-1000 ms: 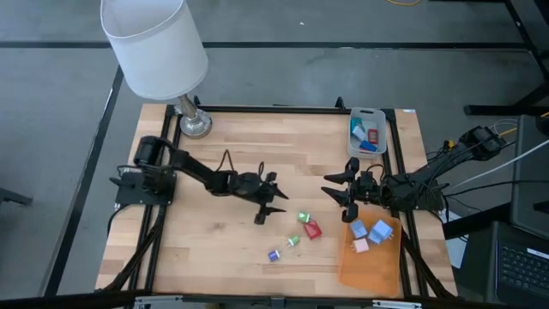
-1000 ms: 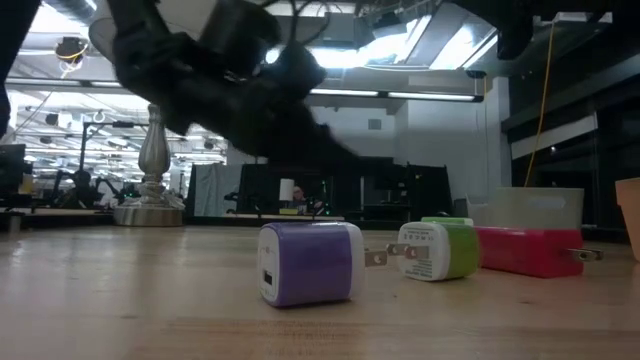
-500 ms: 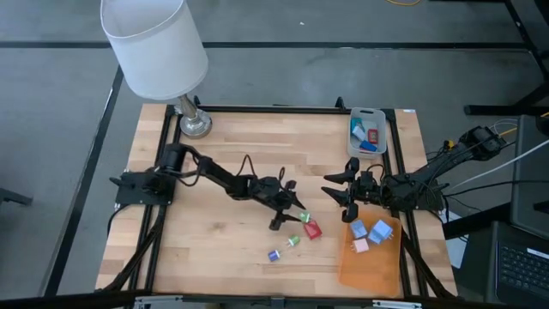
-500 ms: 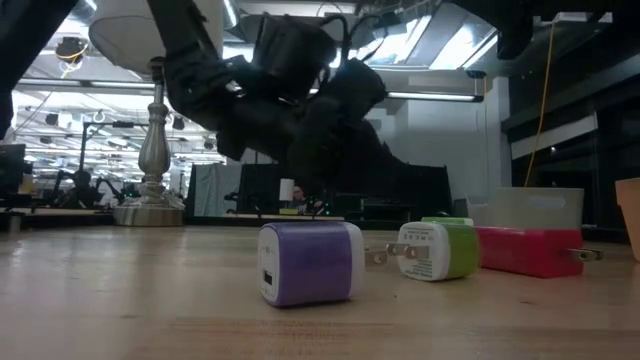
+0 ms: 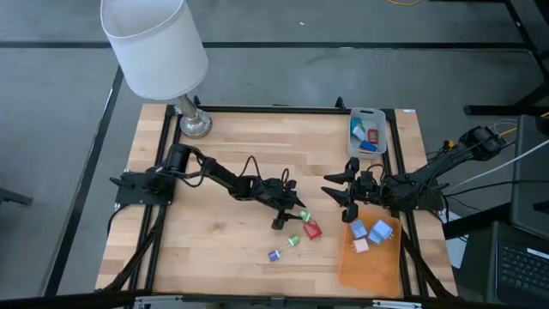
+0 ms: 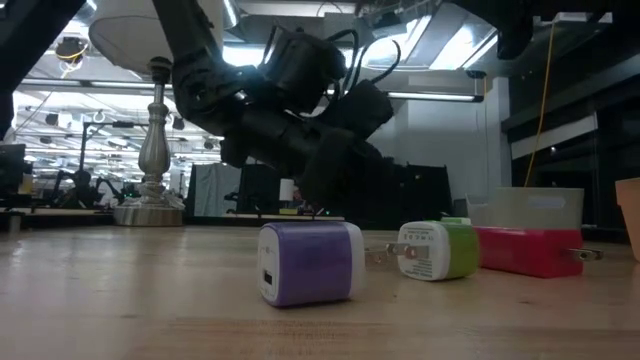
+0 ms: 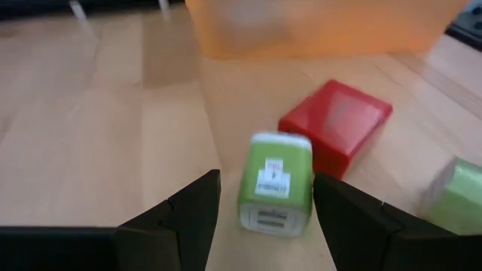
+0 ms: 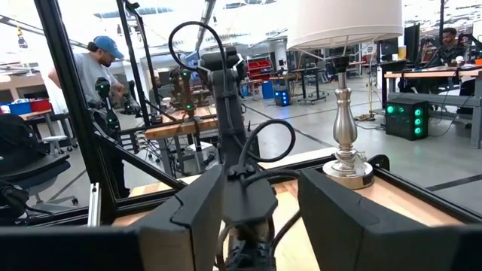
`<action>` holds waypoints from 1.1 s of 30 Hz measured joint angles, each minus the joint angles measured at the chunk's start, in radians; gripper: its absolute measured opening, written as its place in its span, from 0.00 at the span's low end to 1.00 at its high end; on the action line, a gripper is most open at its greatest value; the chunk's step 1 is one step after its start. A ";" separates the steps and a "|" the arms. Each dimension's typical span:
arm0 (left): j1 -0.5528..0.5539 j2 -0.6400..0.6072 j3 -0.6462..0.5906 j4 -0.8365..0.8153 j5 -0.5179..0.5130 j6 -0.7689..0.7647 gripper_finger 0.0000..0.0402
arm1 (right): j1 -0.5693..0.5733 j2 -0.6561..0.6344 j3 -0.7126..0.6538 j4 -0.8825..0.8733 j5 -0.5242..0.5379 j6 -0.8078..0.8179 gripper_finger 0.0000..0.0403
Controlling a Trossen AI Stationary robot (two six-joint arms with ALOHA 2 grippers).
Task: Pick & Place Office items
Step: Put the top green charger adapter into the orange bin
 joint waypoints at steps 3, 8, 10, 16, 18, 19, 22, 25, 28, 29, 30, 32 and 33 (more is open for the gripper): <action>0.000 0.016 0.000 -0.029 0.032 -0.009 0.52 | 0.000 0.000 0.000 0.000 0.000 0.000 0.42; -0.001 0.048 0.007 -0.014 0.078 -0.033 0.52 | 0.000 0.000 0.000 0.000 0.000 0.001 0.42; -0.002 0.065 0.011 0.022 0.087 -0.040 0.52 | 0.000 0.000 0.000 0.001 0.000 0.001 0.42; -0.011 0.072 0.023 0.071 0.085 -0.045 0.52 | 0.000 0.000 0.000 0.006 0.000 0.002 0.42; -0.009 0.071 0.038 0.077 0.084 -0.050 0.52 | 0.000 0.000 0.000 0.006 0.000 0.002 0.42; -0.008 0.071 0.041 0.077 0.076 -0.051 0.51 | 0.000 0.000 0.000 0.006 0.000 0.003 0.42; -0.008 0.071 0.042 0.071 0.031 -0.046 0.47 | 0.000 0.000 0.000 0.006 -0.004 0.003 0.42; -0.001 0.071 0.042 0.074 0.036 -0.055 0.39 | 0.000 0.000 0.000 0.006 -0.026 0.003 0.42; 0.000 0.069 0.044 0.050 0.037 -0.067 0.35 | 0.000 0.000 0.000 0.006 -0.026 0.003 0.42; 0.000 0.068 0.045 0.044 0.035 -0.067 0.35 | 0.000 0.000 0.000 0.006 -0.026 0.003 0.42; 0.000 0.068 0.045 0.042 0.036 -0.067 0.35 | 0.000 0.000 0.000 0.006 -0.026 0.003 0.42; 0.000 0.068 0.045 0.047 0.049 -0.067 0.35 | 0.000 0.000 0.000 0.006 -0.026 0.003 0.42; 0.000 0.068 0.044 0.057 0.059 -0.069 0.35 | 0.000 0.000 0.000 0.006 -0.026 0.003 0.42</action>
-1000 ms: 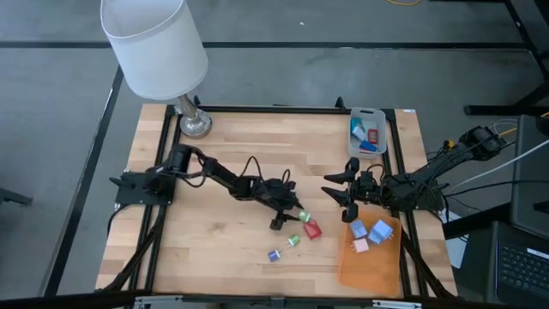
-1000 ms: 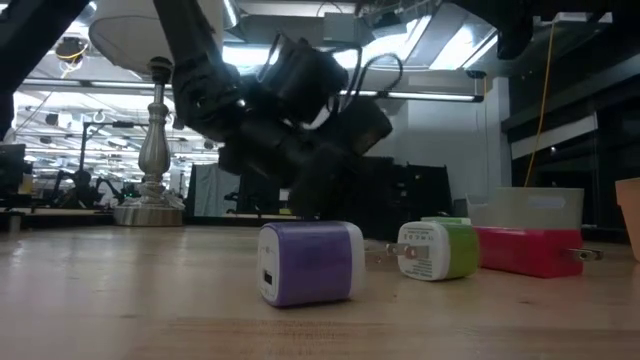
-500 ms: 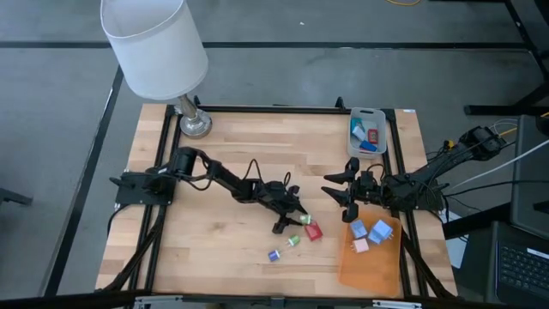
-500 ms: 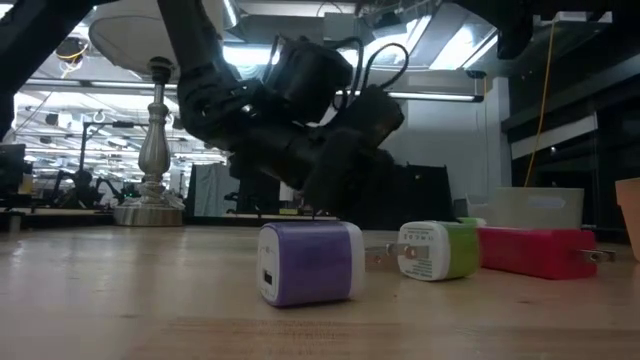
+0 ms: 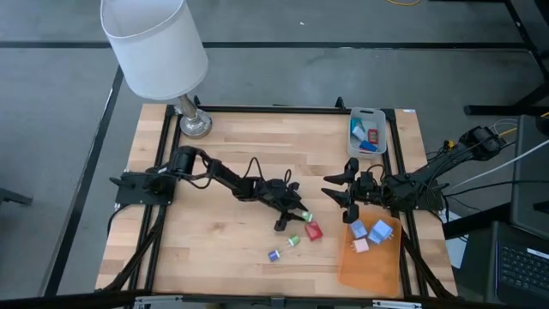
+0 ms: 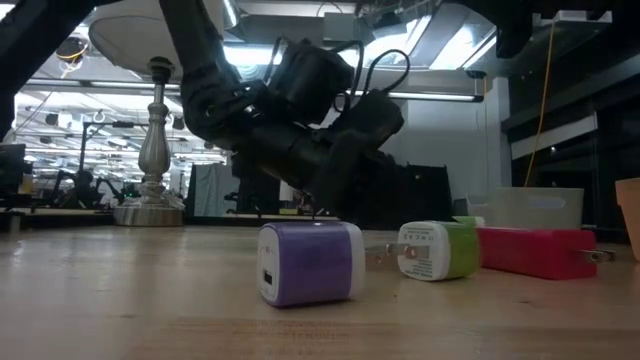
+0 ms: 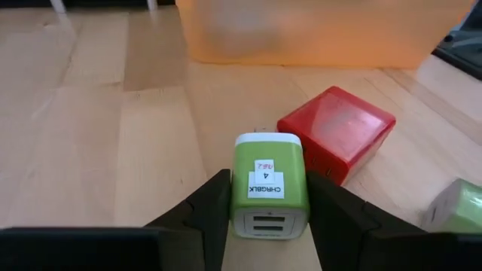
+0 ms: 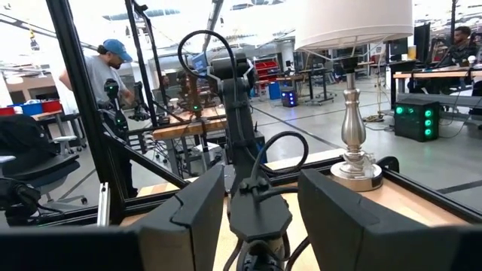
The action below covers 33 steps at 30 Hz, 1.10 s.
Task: Pick & Place Office items
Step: Put the top green charger adapter into the orange bin
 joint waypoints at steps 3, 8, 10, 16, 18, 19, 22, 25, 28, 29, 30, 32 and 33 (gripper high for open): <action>0.005 -0.007 -0.004 0.040 0.050 -0.011 0.35 | 0.000 0.000 0.000 0.000 0.001 -0.003 0.42; 0.032 -0.111 -0.002 0.074 0.199 -0.054 0.35 | 0.000 0.000 0.000 0.001 0.005 -0.054 0.42; 0.049 -0.149 -0.002 0.072 0.282 -0.099 0.35 | 0.000 0.000 0.000 0.001 0.023 -0.084 0.42; 0.113 -0.271 -0.002 0.036 0.441 -0.311 0.35 | 0.000 0.052 0.019 -0.013 0.029 -0.207 0.42; 0.145 -0.295 -0.002 0.017 0.491 -0.378 0.35 | 0.000 0.087 0.056 -0.043 0.026 -0.252 0.42; 0.162 -0.307 -0.002 0.016 0.522 -0.407 0.35 | 0.000 0.108 0.082 -0.059 0.027 -0.275 0.42; 0.208 -0.345 -0.002 -0.006 0.579 -0.465 0.35 | 0.000 0.167 0.171 -0.103 0.044 -0.335 0.42; 0.246 -0.358 -0.003 -0.088 0.624 -0.465 0.35 | 0.008 0.214 0.268 -0.175 0.067 -0.375 0.42; 0.281 -0.381 -0.003 -0.135 0.678 -0.466 0.35 | 0.022 0.249 0.355 -0.300 0.069 -0.377 0.42; 0.291 -0.389 -0.003 -0.147 0.693 -0.466 0.35 | 0.026 0.260 0.377 -0.342 0.078 -0.370 0.43; 0.300 -0.395 -0.003 -0.161 0.702 -0.466 0.35 | 0.032 0.271 0.396 -0.374 0.086 -0.363 0.43; 0.315 -0.407 -0.003 -0.194 0.729 -0.466 0.35 | 0.039 0.293 0.426 -0.421 0.106 -0.347 0.44; 0.320 -0.414 -0.003 -0.195 0.739 -0.466 0.35 | 0.041 0.303 0.437 -0.436 0.118 -0.345 0.45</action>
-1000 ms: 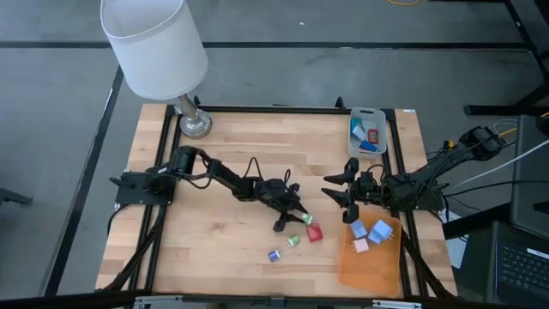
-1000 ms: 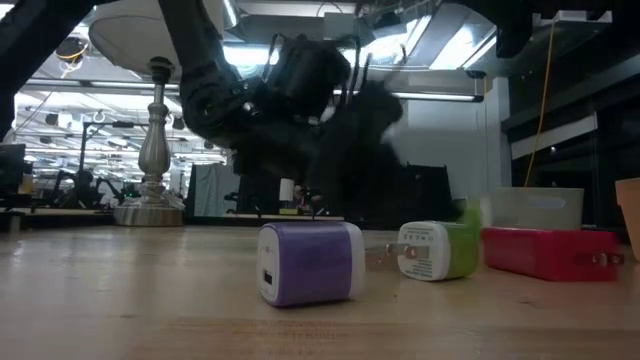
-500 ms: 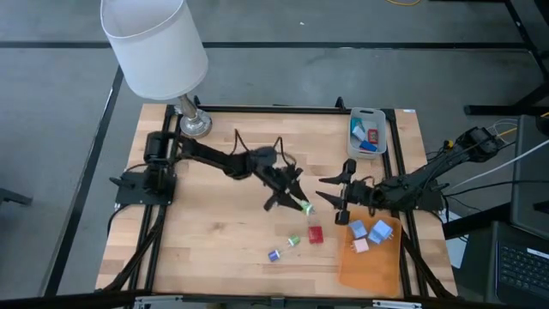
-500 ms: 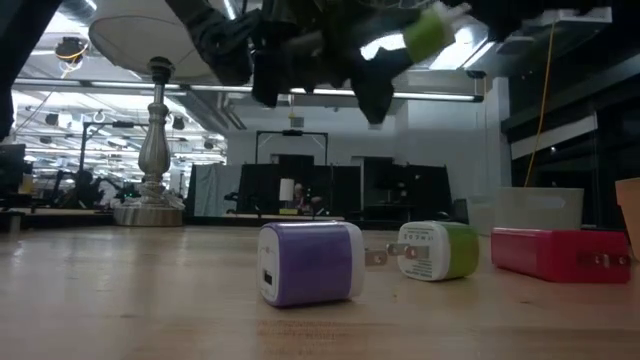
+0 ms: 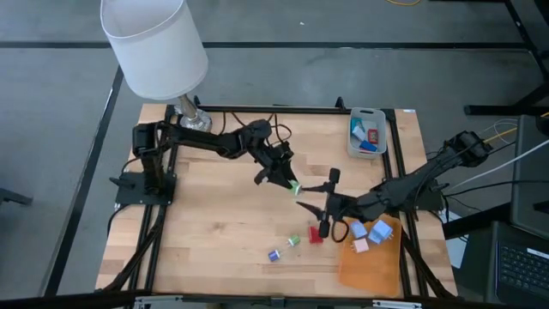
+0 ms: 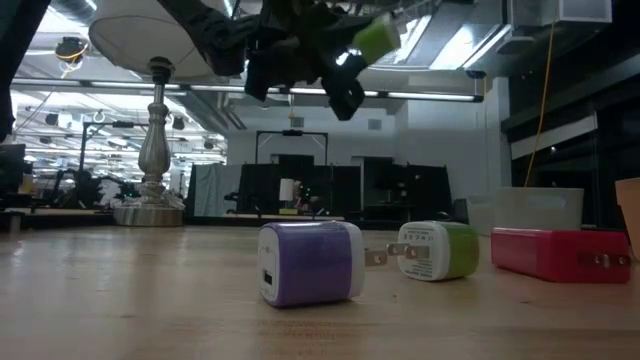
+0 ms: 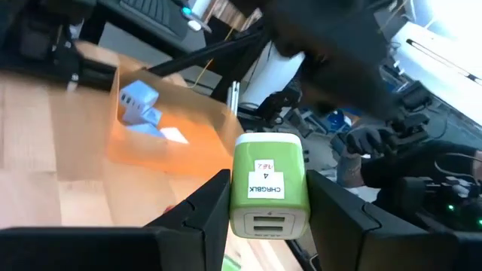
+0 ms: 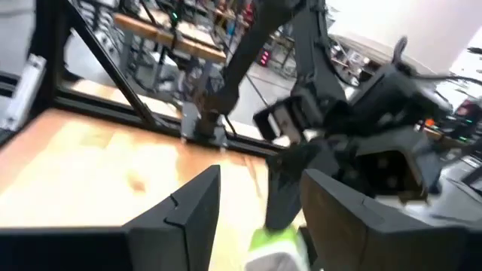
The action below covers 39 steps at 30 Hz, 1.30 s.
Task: Pick & Place Office items
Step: Put the top green charger adapter into the orange bin
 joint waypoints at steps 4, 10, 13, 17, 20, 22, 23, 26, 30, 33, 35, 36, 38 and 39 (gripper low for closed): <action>0.017 -0.034 0.000 0.004 0.034 -0.022 0.35 | 0.003 0.030 0.018 -0.008 0.048 -0.001 0.51; 0.015 -0.045 0.000 0.006 0.045 -0.022 0.35 | -0.003 0.044 0.018 -0.009 0.051 0.020 0.60; 0.008 -0.046 0.000 0.006 0.047 -0.021 0.35 | -0.006 0.044 0.018 -0.009 0.051 0.021 0.63; -0.010 -0.046 0.000 0.008 0.048 -0.025 0.35 | -0.010 0.044 0.018 -0.018 0.043 0.030 0.64; -0.023 -0.046 0.000 0.025 0.055 -0.043 0.35 | -0.019 0.044 0.018 -0.030 0.028 0.056 0.64; -0.028 -0.046 0.000 0.029 0.057 -0.049 0.35 | -0.028 0.044 0.018 -0.037 0.015 0.070 0.64; -0.031 -0.046 0.000 0.030 0.057 -0.050 0.35 | -0.032 0.044 0.018 -0.041 0.014 0.078 0.64; -0.037 -0.046 0.000 0.033 0.056 -0.056 0.35 | -0.043 0.044 0.018 -0.059 -0.009 0.095 0.64; -0.043 -0.046 0.001 0.067 0.057 -0.080 0.35 | -0.051 0.044 0.018 -0.057 -0.063 0.107 0.64; -0.027 -0.046 0.001 0.109 0.062 -0.101 0.35 | -0.052 0.044 0.018 -0.056 -0.058 0.107 0.64; -0.020 -0.045 0.001 0.130 0.063 -0.123 0.35 | -0.053 0.044 0.018 -0.054 -0.057 0.107 0.64; -0.019 -0.045 0.001 0.138 0.063 -0.130 0.35 | -0.053 0.044 0.018 -0.053 -0.055 0.108 0.64; -0.023 -0.045 0.001 0.145 0.063 -0.136 0.35 | -0.054 0.044 0.018 -0.052 -0.055 0.110 0.64; -0.026 -0.045 0.001 0.146 0.062 -0.137 0.35 | -0.055 0.044 0.018 -0.053 -0.058 0.110 0.64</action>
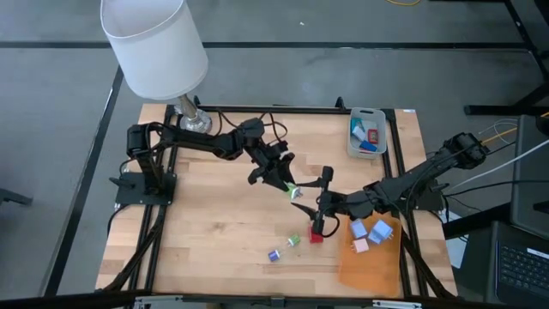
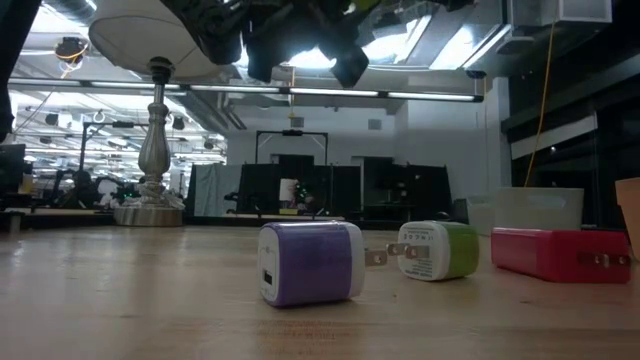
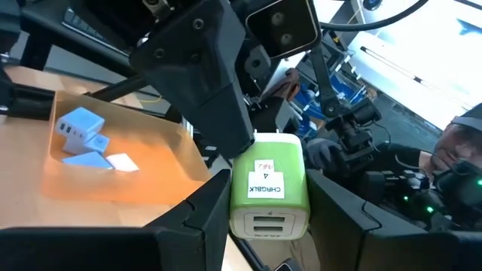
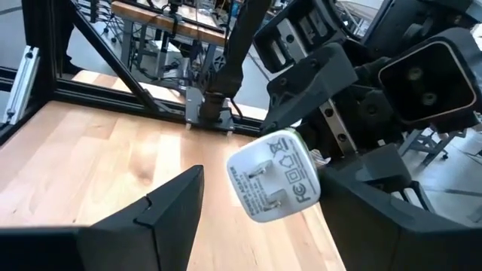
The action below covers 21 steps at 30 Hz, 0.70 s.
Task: Pick & Place Office items
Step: Put the top green charger adapter into the orange bin
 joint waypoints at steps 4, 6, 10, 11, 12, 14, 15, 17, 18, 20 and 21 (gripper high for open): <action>-0.012 0.000 0.000 0.007 -0.012 0.012 0.35 | -0.009 0.000 0.000 -0.005 -0.010 0.004 0.64; -0.018 0.000 0.000 0.011 -0.017 0.017 0.35 | -0.014 0.000 0.000 -0.005 -0.014 0.018 0.64; -0.023 0.000 0.000 0.019 -0.006 0.011 0.35 | -0.023 0.019 0.000 0.018 -0.023 0.017 0.64; -0.025 0.000 0.000 0.017 0.000 0.012 0.35 | -0.025 0.027 0.000 0.028 -0.023 0.013 0.64; -0.029 0.001 -0.001 0.012 0.004 0.012 0.35 | -0.026 0.033 0.000 0.031 -0.025 0.003 0.64; -0.033 0.002 -0.002 0.011 0.005 0.015 0.35 | -0.027 0.038 0.000 0.035 -0.028 -0.008 0.64; -0.035 0.002 -0.002 0.013 0.004 0.015 0.35 | -0.027 0.038 0.000 0.040 -0.029 -0.012 0.64; -0.036 0.002 -0.002 0.019 0.002 0.018 0.35 | -0.027 0.038 0.000 0.052 -0.029 -0.015 0.62; -0.036 0.002 -0.002 0.019 0.001 0.019 0.35 | -0.027 0.038 0.000 0.058 -0.029 -0.021 0.61; -0.036 0.002 -0.002 0.025 0.001 0.019 0.35 | -0.028 0.039 0.000 0.074 -0.030 -0.037 0.59; -0.036 0.002 -0.002 0.027 0.001 0.019 0.35 | -0.028 0.039 0.000 0.077 -0.029 -0.039 0.58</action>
